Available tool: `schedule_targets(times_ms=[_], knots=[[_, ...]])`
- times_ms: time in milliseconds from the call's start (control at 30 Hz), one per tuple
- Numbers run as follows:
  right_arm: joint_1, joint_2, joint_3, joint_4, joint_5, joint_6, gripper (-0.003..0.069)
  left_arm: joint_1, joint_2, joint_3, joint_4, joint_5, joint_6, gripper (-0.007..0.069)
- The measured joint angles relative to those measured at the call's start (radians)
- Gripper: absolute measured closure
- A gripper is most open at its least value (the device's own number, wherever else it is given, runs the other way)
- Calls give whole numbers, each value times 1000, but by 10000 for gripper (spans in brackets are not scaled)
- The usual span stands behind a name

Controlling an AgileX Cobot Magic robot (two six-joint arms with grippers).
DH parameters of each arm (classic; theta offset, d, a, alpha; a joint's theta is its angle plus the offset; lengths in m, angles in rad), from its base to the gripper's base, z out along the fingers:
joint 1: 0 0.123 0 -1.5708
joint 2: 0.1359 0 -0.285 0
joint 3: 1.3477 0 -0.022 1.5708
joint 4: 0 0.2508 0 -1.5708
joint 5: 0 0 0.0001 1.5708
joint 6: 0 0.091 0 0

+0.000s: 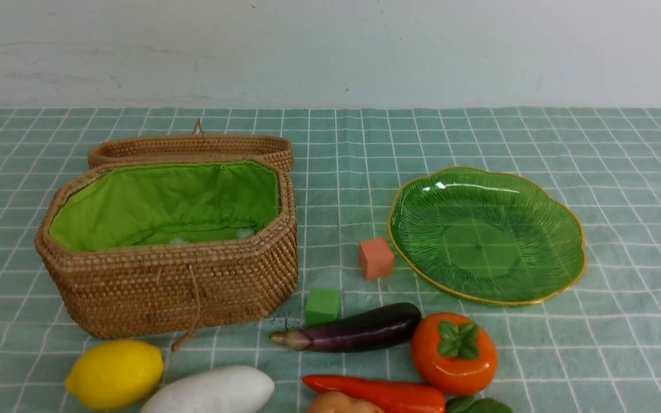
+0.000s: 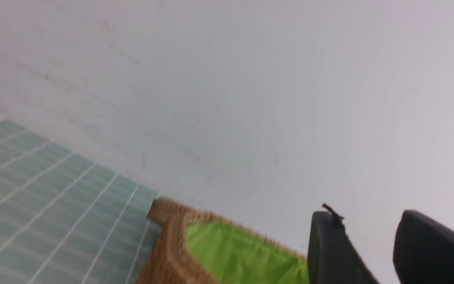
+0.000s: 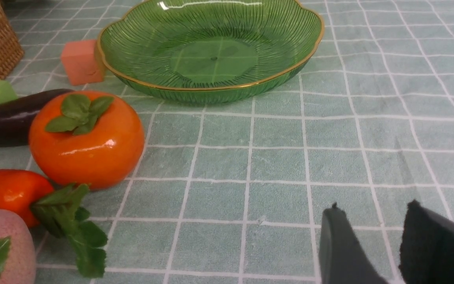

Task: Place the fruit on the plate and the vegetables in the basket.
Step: Grab a lemon with your left arm and place it on the plate on the right

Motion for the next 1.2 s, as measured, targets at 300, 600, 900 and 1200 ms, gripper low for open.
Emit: schedule_targets(times_ms=[300, 600, 900, 1200], knots=[[0, 0, 0, 0, 0, 0, 418, 0, 271, -560, 113, 367, -3, 386], [0, 0, 0, 0, 0, 0, 418, 0, 571, -743, 174, 831, -3, 386], [0, 0, 0, 0, 0, 0, 418, -124, 676, -726, 206, 900, 13, 386], [0, 0, 0, 0, 0, 0, 418, -247, 982, -726, 263, 1083, 38, 375]])
